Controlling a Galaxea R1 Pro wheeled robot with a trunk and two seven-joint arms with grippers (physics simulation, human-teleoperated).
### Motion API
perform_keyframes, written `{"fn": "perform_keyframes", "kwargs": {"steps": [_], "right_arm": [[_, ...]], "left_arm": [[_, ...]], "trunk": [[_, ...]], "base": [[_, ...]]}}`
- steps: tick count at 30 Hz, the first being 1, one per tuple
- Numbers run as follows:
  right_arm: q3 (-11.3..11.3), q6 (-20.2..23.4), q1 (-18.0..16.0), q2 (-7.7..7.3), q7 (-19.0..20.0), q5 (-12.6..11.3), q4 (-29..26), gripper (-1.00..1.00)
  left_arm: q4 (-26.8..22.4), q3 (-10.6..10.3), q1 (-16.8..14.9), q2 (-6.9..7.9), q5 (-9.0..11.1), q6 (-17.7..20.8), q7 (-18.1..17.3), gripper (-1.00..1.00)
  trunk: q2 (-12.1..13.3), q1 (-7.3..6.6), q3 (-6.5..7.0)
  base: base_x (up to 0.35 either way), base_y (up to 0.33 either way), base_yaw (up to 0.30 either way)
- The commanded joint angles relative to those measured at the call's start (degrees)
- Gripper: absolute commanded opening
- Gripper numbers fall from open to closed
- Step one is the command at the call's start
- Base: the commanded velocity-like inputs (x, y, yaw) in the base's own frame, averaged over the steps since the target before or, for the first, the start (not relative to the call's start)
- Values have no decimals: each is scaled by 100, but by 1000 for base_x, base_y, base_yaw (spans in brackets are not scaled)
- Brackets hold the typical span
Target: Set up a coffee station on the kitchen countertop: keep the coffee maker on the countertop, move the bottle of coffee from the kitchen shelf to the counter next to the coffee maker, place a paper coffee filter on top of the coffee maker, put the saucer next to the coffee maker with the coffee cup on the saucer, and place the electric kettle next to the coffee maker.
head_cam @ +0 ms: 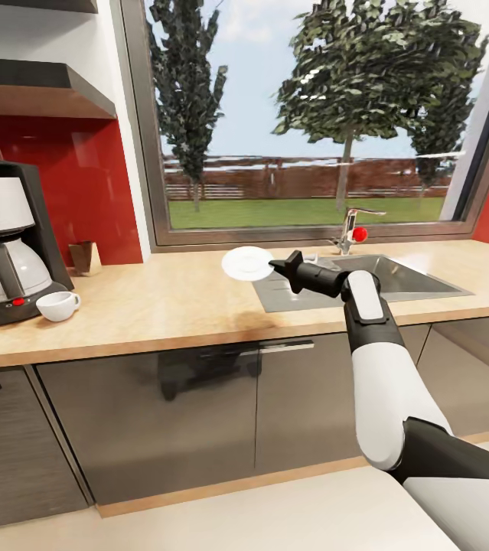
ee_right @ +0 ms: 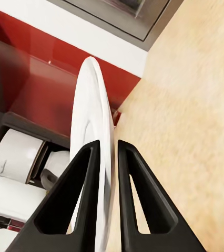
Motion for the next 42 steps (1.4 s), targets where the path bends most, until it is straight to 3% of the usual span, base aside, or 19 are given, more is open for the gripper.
{"fn": "perform_keyframes", "kwargs": {"steps": [1,19,27,28,30,31,36,42], "right_arm": [[-28,32,-6,8,22,0,-1,-100],[2,35,-3,12,22,-1,18,-100],[70,69,92,15,24,-13,-54,-100],[499,71,302,15,29,-159,-484,-100],[785,70,530,15,28,-488,-959,-100],[921,68,692,15,21,-762,-1268,-100],[1275,61,1040,14,2,-1287,-1828,-100],[1419,56,1146,10,-2,-1440,-1983,-100]], "left_arm": [[-12,-48,4,2,45,-7,6,100],[-10,-47,5,3,45,-12,32,100],[-18,-62,5,3,45,-12,52,100],[-19,-68,5,3,45,-12,56,100],[-19,-71,5,3,45,-12,57,100],[-19,-72,5,0,45,-10,57,100],[-19,-73,5,-4,45,-11,58,100],[-22,-76,5,-5,45,-9,58,100]], "trunk": [[-3,0,-5],[-3,0,-5],[-3,0,-5],[-3,0,-5],[-3,0,-5],[-3,0,-5],[-3,0,-5],[-3,0,-5]], "base": [[0,0,0],[0,0,205],[0,0,27],[0,0,0],[0,0,0],[0,0,0],[0,0,0],[0,0,0]]}}
